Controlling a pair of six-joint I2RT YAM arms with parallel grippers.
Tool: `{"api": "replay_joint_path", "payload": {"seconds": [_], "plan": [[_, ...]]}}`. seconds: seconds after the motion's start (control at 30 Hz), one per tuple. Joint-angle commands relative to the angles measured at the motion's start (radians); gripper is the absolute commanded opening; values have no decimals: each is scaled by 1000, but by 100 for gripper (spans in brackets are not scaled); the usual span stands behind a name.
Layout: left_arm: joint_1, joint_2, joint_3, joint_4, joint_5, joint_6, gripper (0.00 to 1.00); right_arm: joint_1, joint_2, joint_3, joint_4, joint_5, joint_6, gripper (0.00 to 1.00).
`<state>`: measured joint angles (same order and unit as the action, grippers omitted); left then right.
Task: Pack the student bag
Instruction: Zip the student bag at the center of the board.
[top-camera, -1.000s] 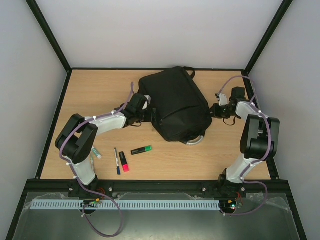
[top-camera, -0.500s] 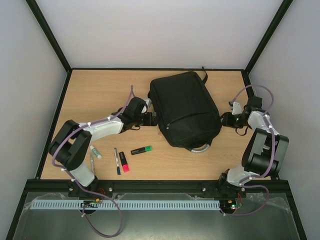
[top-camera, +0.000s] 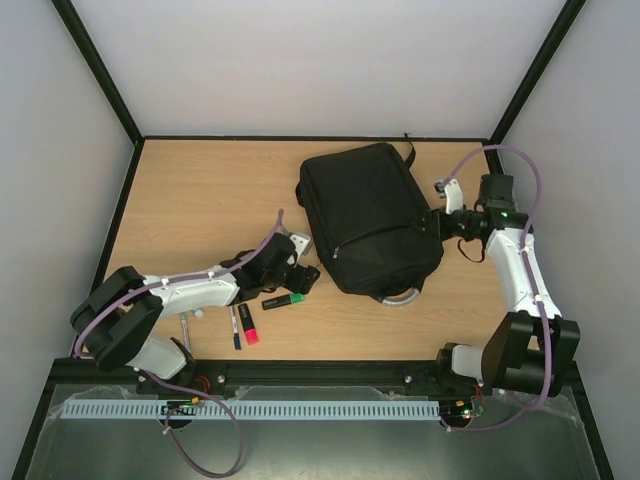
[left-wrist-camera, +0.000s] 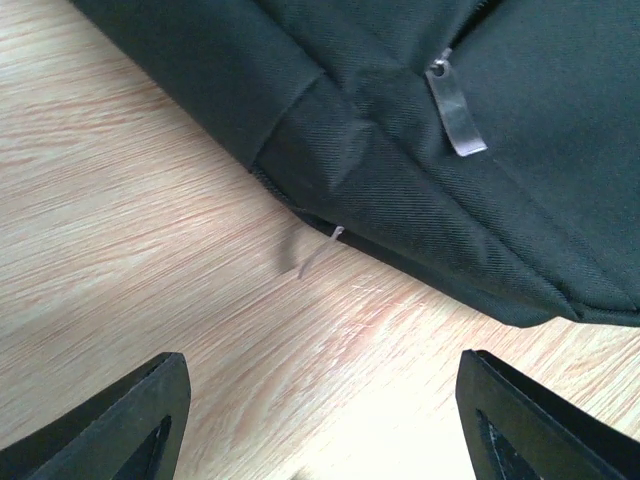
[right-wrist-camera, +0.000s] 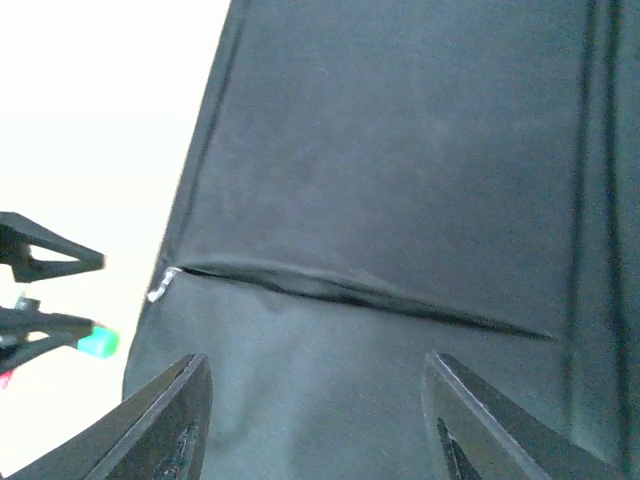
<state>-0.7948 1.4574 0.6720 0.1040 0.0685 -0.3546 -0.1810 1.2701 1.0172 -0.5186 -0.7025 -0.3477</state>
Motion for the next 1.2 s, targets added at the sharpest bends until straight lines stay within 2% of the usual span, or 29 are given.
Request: {"api": "replay_joint_path", "payload": {"seconds": [0.0, 0.27, 0.47, 0.67, 0.8, 1.17], "plan": [[-32, 42, -15, 110, -76, 105, 74, 91, 62, 74, 60, -43, 123, 56], [-35, 167, 33, 167, -79, 213, 68, 249, 361, 246, 199, 36, 262, 48], [-34, 239, 53, 228, -63, 272, 62, 266, 606, 349, 209, 49, 312, 42], [-25, 312, 98, 226, -48, 298, 53, 268, 769, 395, 182, 60, 358, 38], [-14, 310, 97, 234, -39, 305, 40, 268, 800, 390, 176, 83, 357, 38], [-15, 255, 35, 297, -23, 316, 19, 268, 800, 359, 180, 89, 349, 38]]}}
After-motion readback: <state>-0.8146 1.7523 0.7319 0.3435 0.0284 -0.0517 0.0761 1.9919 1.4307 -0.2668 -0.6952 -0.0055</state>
